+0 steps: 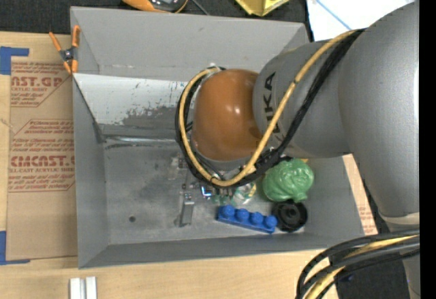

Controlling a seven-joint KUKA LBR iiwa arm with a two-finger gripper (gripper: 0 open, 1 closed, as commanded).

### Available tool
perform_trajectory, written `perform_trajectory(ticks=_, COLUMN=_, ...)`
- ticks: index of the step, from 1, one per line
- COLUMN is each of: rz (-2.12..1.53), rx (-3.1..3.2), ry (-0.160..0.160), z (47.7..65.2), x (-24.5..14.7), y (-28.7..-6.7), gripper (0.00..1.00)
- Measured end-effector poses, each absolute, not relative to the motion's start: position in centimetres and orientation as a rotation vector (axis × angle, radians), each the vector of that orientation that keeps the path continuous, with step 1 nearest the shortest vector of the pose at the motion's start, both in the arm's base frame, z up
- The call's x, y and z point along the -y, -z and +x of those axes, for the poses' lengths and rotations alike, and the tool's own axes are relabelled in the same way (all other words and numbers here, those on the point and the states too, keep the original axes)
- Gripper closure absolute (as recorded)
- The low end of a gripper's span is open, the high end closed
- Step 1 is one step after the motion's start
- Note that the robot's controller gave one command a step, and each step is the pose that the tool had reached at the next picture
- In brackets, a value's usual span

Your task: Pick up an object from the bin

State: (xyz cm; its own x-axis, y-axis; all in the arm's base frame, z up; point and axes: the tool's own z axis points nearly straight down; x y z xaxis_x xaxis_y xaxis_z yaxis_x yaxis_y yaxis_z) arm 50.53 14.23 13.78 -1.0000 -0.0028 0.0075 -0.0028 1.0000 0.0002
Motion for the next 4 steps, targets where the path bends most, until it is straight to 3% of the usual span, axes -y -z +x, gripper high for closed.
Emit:
perform_trajectory(ticks=1, rz=0.003, rx=3.142, ry=0.002, z=50.7, x=-14.1, y=-14.2, gripper=0.00)
perform_trajectory(ticks=2, rz=0.444, rx=3.108, ry=0.002, z=52.6, x=-3.3, y=-8.7, gripper=0.00)
perform_trajectory(ticks=3, rz=0.284, rx=3.130, ry=0.007, z=49.4, x=-4.5, y=-10.1, gripper=0.00)
perform_trajectory(ticks=4, rz=0.288, rx=3.127, ry=0.002, z=48.8, x=4.4, y=-9.9, gripper=0.00)
